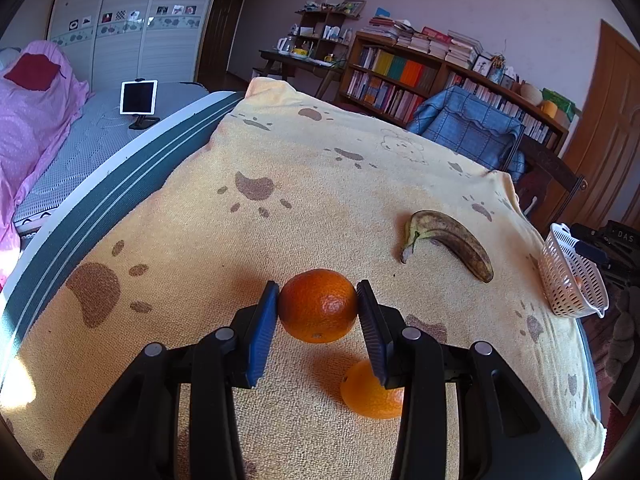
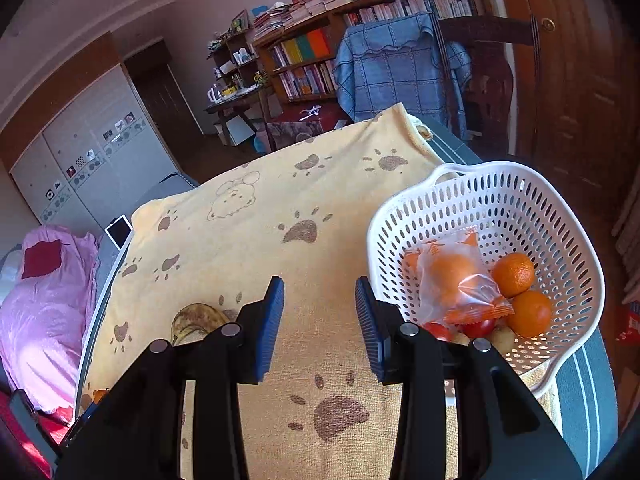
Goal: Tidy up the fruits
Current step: 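Carry the tomato into the white basket and open the right tool, then carry the orange toward the white basket with the left tool while the right tool moves over the banana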
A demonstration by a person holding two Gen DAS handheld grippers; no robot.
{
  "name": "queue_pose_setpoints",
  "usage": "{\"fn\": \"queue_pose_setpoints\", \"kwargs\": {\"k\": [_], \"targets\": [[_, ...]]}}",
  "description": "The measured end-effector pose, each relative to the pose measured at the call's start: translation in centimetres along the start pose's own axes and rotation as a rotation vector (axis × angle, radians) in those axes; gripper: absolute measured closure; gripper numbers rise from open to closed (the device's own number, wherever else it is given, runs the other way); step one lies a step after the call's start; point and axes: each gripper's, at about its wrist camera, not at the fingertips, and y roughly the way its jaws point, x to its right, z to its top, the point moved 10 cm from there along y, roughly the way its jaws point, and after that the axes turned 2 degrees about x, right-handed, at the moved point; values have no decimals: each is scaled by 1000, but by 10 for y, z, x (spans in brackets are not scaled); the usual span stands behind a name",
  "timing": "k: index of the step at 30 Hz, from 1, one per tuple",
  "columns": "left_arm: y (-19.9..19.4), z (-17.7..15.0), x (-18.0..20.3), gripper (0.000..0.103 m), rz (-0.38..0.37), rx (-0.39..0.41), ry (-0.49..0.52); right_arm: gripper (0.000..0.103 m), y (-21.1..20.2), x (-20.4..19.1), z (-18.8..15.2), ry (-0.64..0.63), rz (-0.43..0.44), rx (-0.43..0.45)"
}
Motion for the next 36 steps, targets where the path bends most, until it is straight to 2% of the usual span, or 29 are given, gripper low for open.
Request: {"fn": "queue_pose_setpoints", "kwargs": {"k": [6, 14, 23, 36], "targets": [[0, 0, -1, 63, -1, 0, 0, 65, 43, -47, -24, -83, 70, -97], [-1, 1, 1, 63, -4, 0, -2, 65, 65, -66, -42, -102, 84, -147], [-8, 14, -8, 63, -25, 9, -76, 65, 52, -84, -73, -124, 148, -190], [-30, 38, -20, 63, 17, 84, -59, 65, 23, -147, -128, -211, 307, -262]]}}
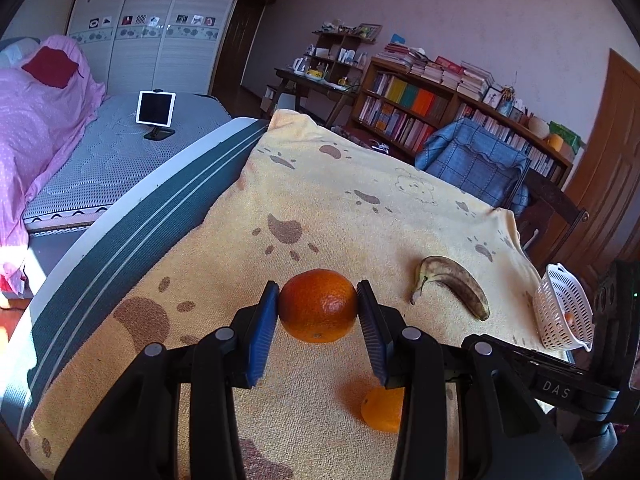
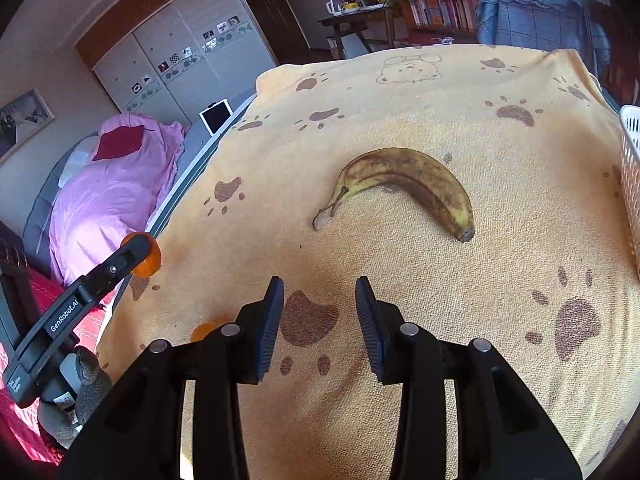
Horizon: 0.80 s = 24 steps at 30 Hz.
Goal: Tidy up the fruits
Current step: 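Carry the orange toward the white basket with the left tool while the right tool moves over the banana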
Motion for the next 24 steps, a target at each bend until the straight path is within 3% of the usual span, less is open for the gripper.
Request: {"fn": "queue_pose_setpoints", "kwargs": {"k": [10, 17, 19, 24], "targets": [[-10, 11, 36, 63, -56, 18, 60, 65, -22, 25, -13, 63, -19, 30], [-7, 13, 105, 63, -161, 0, 138, 64, -58, 64, -27, 98, -85, 85], [-5, 12, 129, 63, -193, -8, 168, 56, -70, 78, -32, 114, -108, 106], [5, 3, 188, 63, -271, -43, 233, 56, -99, 111, -39, 149, -152, 155]]}}
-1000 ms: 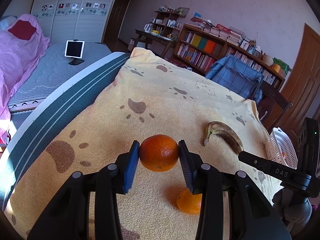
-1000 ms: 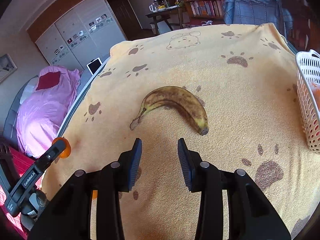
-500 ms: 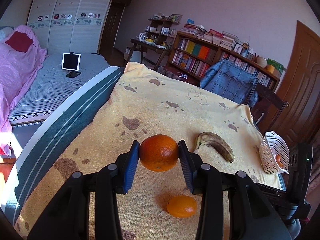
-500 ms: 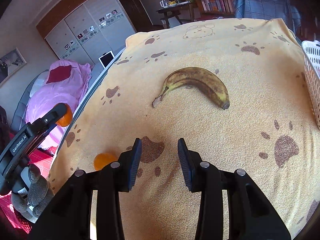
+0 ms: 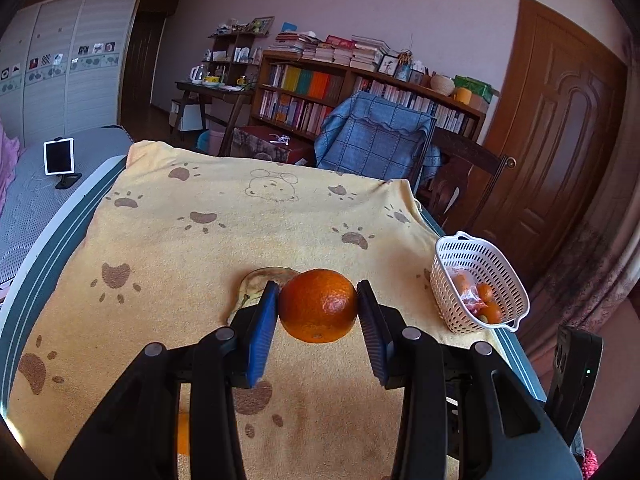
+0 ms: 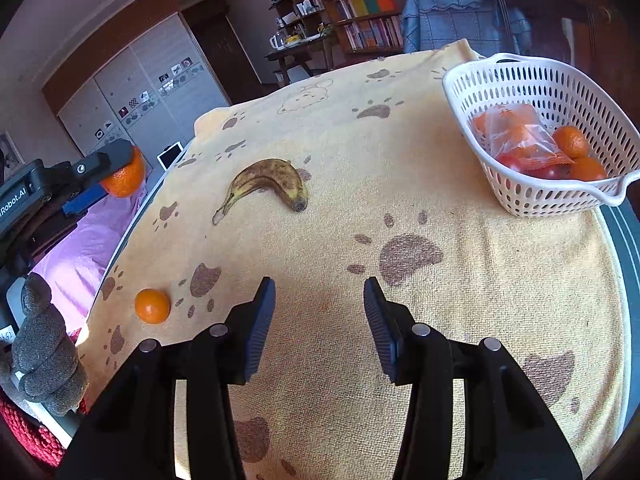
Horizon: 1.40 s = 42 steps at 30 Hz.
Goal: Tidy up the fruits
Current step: 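Carry the orange toward the white basket with the left tool while the right tool moves over the banana, then lower the large orange into the white basket and open the left tool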
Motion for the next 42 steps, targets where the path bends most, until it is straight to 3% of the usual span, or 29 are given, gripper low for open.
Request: {"fn": "queue_pose_setpoints", "kwargs": {"k": [13, 20, 39, 41, 42], "targets": [[77, -10, 126, 63, -157, -132, 131, 47, -46, 101, 0, 118, -121, 98], [109, -15, 169, 63, -171, -162, 208, 40, -51, 114, 3, 165, -113, 139], [151, -25, 206, 62, -130, -154, 373, 36, -53, 122, -1, 222, -92, 159], [149, -24, 207, 55, -126, -143, 380, 36, -53, 123, -2, 224, -92, 159], [148, -23, 207, 43, -127, -136, 381, 36, -52, 124, -2, 225, -92, 158]]}}
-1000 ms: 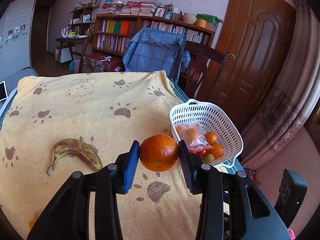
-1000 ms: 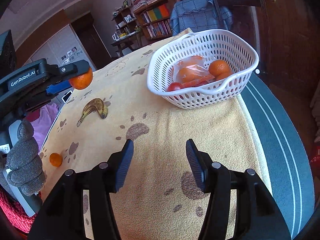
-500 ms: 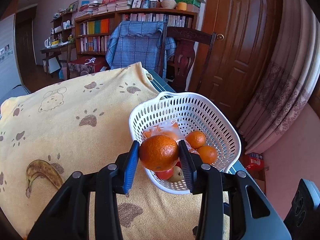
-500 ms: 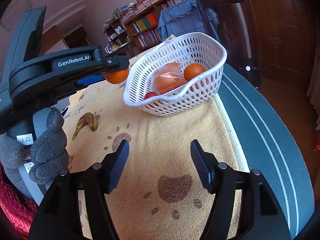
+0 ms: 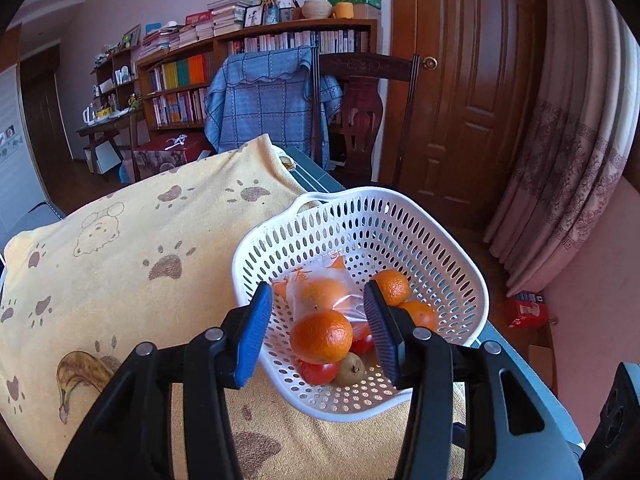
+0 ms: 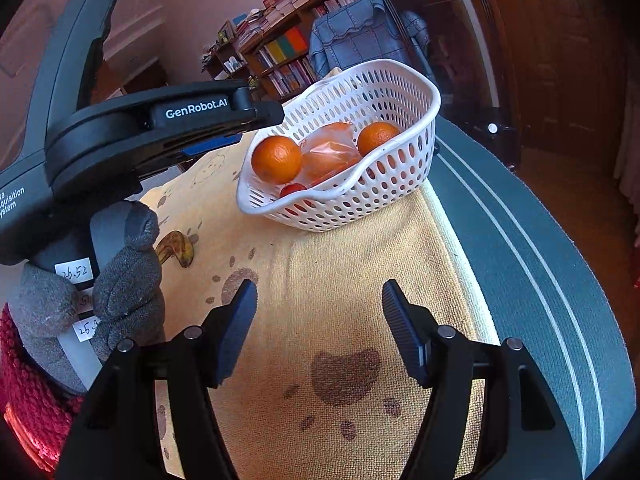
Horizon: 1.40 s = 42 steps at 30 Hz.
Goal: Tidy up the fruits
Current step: 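Lower the large orange into the white basket and open the left tool, then move the left tool to the small orange on the towel and grasp it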
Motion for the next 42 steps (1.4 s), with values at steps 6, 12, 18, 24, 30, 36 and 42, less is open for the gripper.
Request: {"fn": "queue_pose_setpoints", "kwargs": {"k": [6, 12, 18, 24, 30, 36, 42], "targets": [[-5, 3, -4, 20, 19, 17, -2, 36, -1, 0, 0, -1, -4, 3], [-11, 1, -13, 17, 33, 25, -19, 36, -2, -1, 0, -5, -8, 7], [-22, 0, -20, 14, 44, 39, -43, 36, -4, -3, -2, -10, -12, 12], [-42, -2, -31, 13, 74, 59, -62, 36, -6, -6, -3, -20, -15, 18], [-69, -12, -55, 13, 107, 73, -110, 36, -8, -7, -4, -30, -22, 27], [-111, -31, -98, 13, 168, 96, -174, 36, -10, -8, -3, -37, -32, 36], [-156, -49, -159, 11, 277, 120, -261, 36, -10, -6, -3, -34, -43, 39]]}}
